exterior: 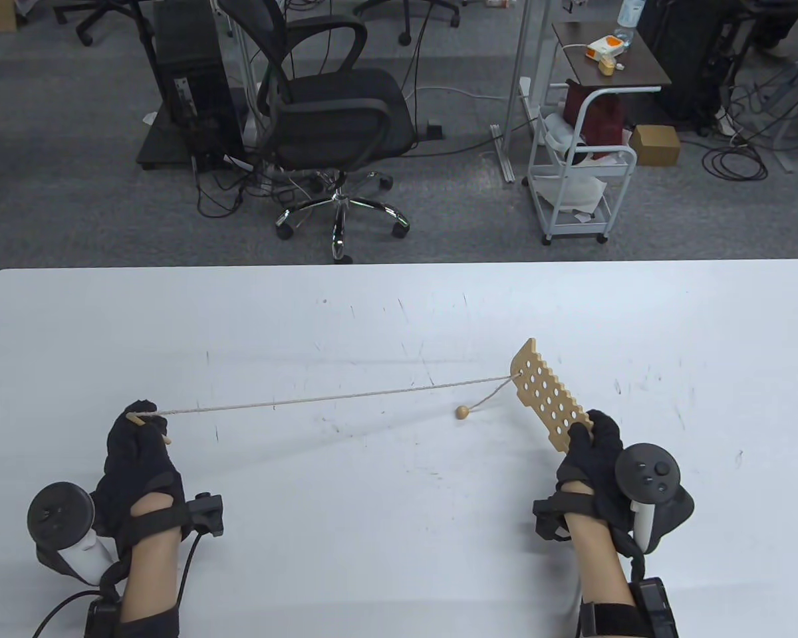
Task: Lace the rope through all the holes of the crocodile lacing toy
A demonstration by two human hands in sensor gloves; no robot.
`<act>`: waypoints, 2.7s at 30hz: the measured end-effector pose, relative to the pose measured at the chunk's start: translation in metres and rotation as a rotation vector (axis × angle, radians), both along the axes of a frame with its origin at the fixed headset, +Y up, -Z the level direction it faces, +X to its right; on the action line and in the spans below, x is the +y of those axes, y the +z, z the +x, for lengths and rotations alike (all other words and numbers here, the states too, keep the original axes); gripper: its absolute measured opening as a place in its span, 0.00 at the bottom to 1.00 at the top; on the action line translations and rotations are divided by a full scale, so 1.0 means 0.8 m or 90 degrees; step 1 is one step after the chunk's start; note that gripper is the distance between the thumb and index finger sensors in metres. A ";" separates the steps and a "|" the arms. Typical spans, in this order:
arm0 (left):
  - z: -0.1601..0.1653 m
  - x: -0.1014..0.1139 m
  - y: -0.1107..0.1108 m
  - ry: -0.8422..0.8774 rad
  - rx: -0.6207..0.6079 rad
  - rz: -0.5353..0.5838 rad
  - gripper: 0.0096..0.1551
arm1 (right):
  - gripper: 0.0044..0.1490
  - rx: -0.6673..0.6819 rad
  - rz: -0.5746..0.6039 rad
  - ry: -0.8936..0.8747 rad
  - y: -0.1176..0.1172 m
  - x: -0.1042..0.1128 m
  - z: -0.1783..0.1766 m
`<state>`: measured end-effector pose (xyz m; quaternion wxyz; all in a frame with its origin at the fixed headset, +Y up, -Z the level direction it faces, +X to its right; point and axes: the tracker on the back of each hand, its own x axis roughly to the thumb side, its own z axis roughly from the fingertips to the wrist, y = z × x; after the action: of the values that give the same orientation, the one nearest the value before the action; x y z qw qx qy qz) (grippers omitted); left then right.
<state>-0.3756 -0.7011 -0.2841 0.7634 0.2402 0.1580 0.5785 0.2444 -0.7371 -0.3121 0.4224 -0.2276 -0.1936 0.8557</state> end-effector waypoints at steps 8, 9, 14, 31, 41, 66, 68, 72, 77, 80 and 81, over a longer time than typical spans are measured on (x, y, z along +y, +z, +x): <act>0.004 -0.001 -0.003 -0.002 -0.023 -0.004 0.29 | 0.29 0.022 0.011 -0.003 0.000 0.002 -0.007; 0.005 -0.001 -0.004 -0.005 -0.027 -0.005 0.30 | 0.29 0.026 0.013 -0.002 0.000 0.003 -0.009; 0.015 0.000 -0.011 -0.026 -0.074 -0.011 0.29 | 0.29 0.057 0.030 0.002 0.001 0.009 -0.020; 0.062 -0.011 -0.031 -0.122 -0.228 -0.081 0.25 | 0.29 0.124 0.046 0.019 0.004 0.016 -0.048; 0.075 -0.019 -0.036 -0.139 -0.273 -0.097 0.24 | 0.29 0.152 0.056 0.040 0.008 0.020 -0.061; 0.109 -0.030 -0.041 -0.237 -0.333 -0.137 0.36 | 0.29 0.218 0.083 0.038 0.020 0.028 -0.089; 0.110 -0.031 -0.041 -0.238 -0.338 -0.141 0.35 | 0.29 0.224 0.083 0.038 0.021 0.028 -0.091; 0.113 -0.031 -0.042 -0.247 -0.351 -0.150 0.33 | 0.29 0.237 0.084 0.029 0.022 0.028 -0.095; 0.115 -0.033 -0.043 -0.232 -0.373 -0.164 0.30 | 0.29 0.253 0.086 0.025 0.024 0.029 -0.100; 0.116 -0.033 -0.043 -0.234 -0.374 -0.162 0.35 | 0.29 0.262 0.087 0.022 0.025 0.029 -0.103; 0.116 -0.033 -0.043 -0.237 -0.376 -0.162 0.38 | 0.29 0.264 0.088 0.021 0.025 0.029 -0.103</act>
<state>-0.2827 -0.7276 -0.3185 0.8921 -0.0093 -0.0447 0.4495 0.1616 -0.7140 -0.2918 0.4534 -0.0141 -0.1645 0.8759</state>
